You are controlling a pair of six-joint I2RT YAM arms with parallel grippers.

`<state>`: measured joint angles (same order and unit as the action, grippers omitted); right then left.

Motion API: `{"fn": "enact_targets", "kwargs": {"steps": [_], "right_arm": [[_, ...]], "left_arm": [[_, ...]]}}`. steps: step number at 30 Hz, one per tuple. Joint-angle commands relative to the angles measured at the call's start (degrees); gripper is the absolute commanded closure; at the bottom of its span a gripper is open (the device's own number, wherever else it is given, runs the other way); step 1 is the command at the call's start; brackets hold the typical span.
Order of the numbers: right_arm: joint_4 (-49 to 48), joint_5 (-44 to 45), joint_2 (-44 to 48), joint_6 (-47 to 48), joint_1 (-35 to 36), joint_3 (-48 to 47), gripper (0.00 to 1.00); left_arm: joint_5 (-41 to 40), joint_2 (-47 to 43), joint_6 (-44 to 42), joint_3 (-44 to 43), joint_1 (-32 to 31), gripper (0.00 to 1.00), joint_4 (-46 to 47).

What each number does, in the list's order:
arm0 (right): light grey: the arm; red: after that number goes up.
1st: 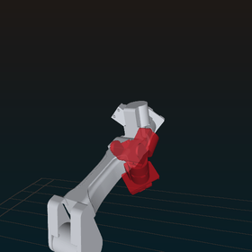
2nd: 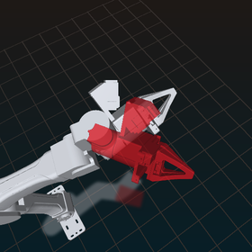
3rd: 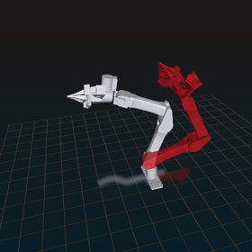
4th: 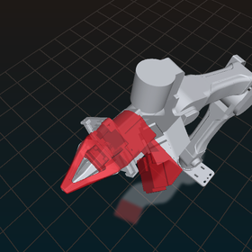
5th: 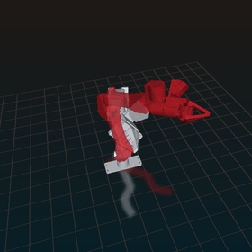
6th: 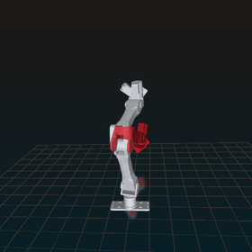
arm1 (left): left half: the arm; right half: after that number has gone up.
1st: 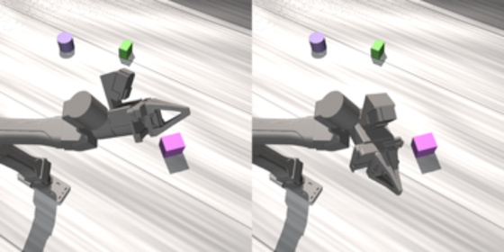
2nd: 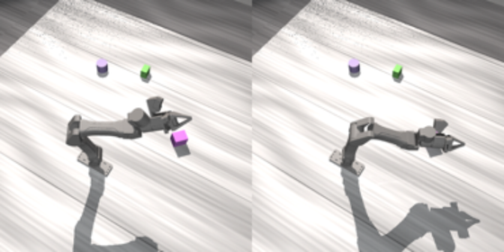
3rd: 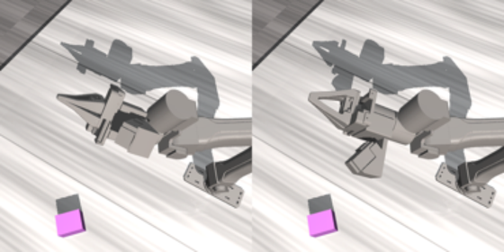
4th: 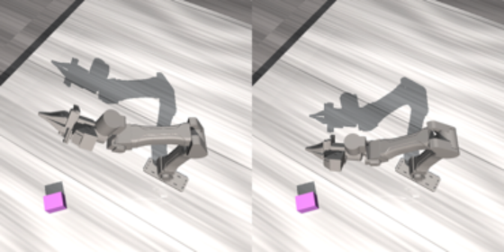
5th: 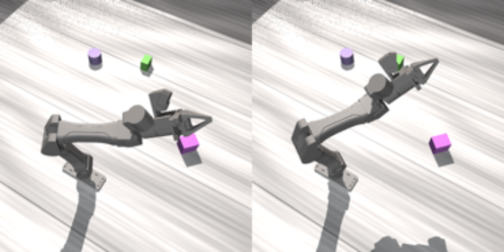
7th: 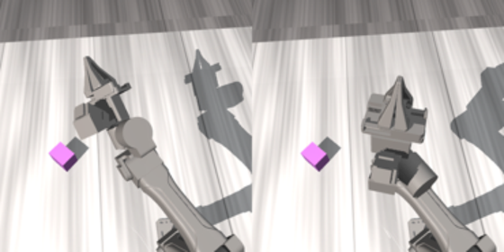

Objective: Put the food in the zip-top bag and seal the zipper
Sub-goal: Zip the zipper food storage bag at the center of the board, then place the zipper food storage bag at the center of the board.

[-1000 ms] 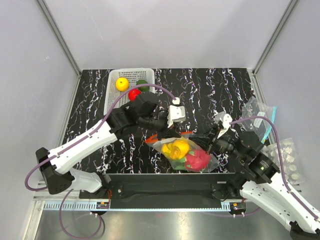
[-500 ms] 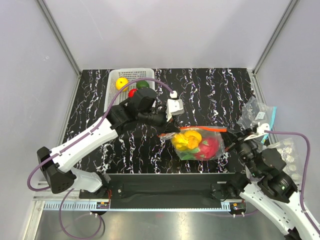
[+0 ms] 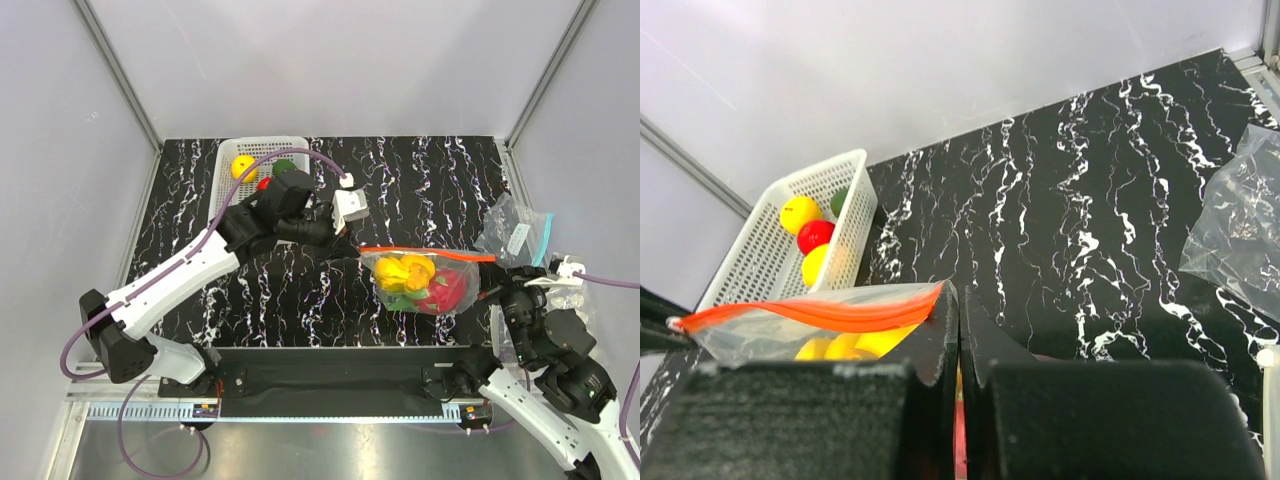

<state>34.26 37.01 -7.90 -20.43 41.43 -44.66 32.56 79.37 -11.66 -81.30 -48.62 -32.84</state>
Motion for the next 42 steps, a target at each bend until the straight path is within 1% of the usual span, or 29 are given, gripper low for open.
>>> {"fn": "enact_targets", "kwargs": {"steps": [1, 4, 7, 8, 10, 11, 16, 18, 20, 22, 23, 24, 25, 26, 27, 28, 29, 31, 32, 34, 35, 36, 37, 39, 41, 42], "right_arm": [[-3.23, 7.31, -2.62, 0.74, -0.74, -2.18, 1.0], [-7.62, 2.46, -6.76, 1.88, -0.74, -0.96, 1.0], [-12.61, -0.96, -14.92, 2.85, -0.65, 0.01, 1.0], [-14.03, -2.28, -16.6, 2.85, -0.65, 0.1, 1.0], [-17.55, -4.75, -21.16, 2.5, -0.74, 0.28, 1.0], [-18.61, -5.37, -22.76, 2.58, -0.74, 0.19, 1.0], [-23.27, -6.34, -33.73, 3.81, -0.91, -1.65, 1.0], [-26.07, -6.78, -35.77, 4.77, -0.91, -1.57, 1.0], [-27.14, -7.22, -38.67, 5.04, -1.0, -1.56, 0.99], [-26.79, -8.18, -41.3, 4.61, -1.35, -2.27, 0.95], [-26.53, -8.45, -42.01, 4.08, -1.26, -2.44, 0.92], [-25.66, -8.62, -42.54, 3.73, -1.35, -2.88, 0.69], [-25.39, -9.06, -42.72, 3.38, -1.26, -2.97, 0.55], [-25.21, -9.33, -42.38, 3.46, -1.26, -2.89, 0.47], [-24.95, -10.2, -41.94, 3.55, -1.26, -2.88, 0.41], [-24.86, -10.73, -40.28, 3.72, -1.26, -2.8, 0.31], [-24.6, -11.26, -39.22, 4.16, -1.35, -2.71, 0.25], [-23.72, -11.44, -35.54, 4.25, -1.44, -2.88, 0.15], [-22.5, -11.61, -34.3, 4.51, -1.27, -3.23, 0.13], [-21.08, -12.14, -30.71, 4.87, -1.26, -3.59, 0.07], [-20.64, -12.23, -29.64, 4.78, -1.26, -3.67, 0.03], [-19.16, -11.45, -28.5, 3.91, -1.18, -4.02, 0.01], [-18.27, -10.39, -26.92, 3.12, -1.26, -4.2, 0.0], [-14.6, -6.72, -25.33, 1.28, -1.26, -4.81, 0.01], [-11.16, -4.77, -23.22, 0.83, -1.26, -5.69, 0.01], [-6.88, -3.28, -22.52, 1.09, -1.26, -6.31, 0.0]], "left_arm": [[-5.04, -0.54, 1.37, -1.67, 3.97, 1.0, -3.64], [-6.62, -0.53, 2.43, -0.97, 6.08, 1.0, -1.79], [-11.53, -0.36, 3.84, -0.09, 8.62, 1.0, -0.91], [-14.51, -0.19, 4.45, -0.26, 10.28, 1.0, -1.08], [-17.95, 0.08, 5.15, -0.79, 11.96, 0.99, -2.23], [-19.79, -0.01, 6.11, -0.97, 13.8, 0.99, -2.49], [-16.48, 0.87, 8.14, -0.7, 17.59, 0.95, -1.35], [-15.33, 2.1, 8.23, -1.49, 18.47, 0.94, -2.05], [-16.03, 2.89, 8.23, -1.93, 19.52, 0.93, -3.1], [-16.38, 3.07, 8.49, -2.29, 20.14, 0.91, -3.28], [-16.56, 3.07, 8.41, -2.2, 20.67, 0.82, -3.37], [-16.56, 3.07, 8.58, -2.2, 20.76, 0.75, -3.28], [-16.56, 2.98, 8.85, -2.2, 20.93, 0.68, -3.2], [-16.82, 2.28, 8.94, -2.03, 20.94, 0.47, -2.85], [-17.17, 1.49, 9.28, -1.68, 20.94, 0.4, -2.15], [-17.44, 0.53, 9.64, 0.07, 21.02, 0.33, -1.1], [-18.4, -1.74, 9.64, 0.96, 21.02, 0.19, 1.26], [-19.54, -4.3, 9.81, 2.71, 21.46, 0.12, 3.56], [-20.59, -6.75, 9.9, 4.29, 21.46, 0.02, 5.66], [-22.53, -9.31, 10.77, 5.53, 21.81, 0.01, 7.87], [-25.32, -12.02, 11.04, 7.1, 21.9, 0.01, 10.32], [-27.35, -13.44, 11.48, 7.81, 21.9, 0.01, 11.21], [-31.89, -15.8, 14.36, 8.69, 21.99, 0.01, 12.26], [-32.29, -17.67, 15.7, 9.84, 21.82, 0.01, 11.58], [-31.42, -20.38, 16.31, 10.37, 21.81, 0.01, 7.9], [-31.15, -21.53, 17.36, 11.07, 21.9, 0.01, 6.84]]}}
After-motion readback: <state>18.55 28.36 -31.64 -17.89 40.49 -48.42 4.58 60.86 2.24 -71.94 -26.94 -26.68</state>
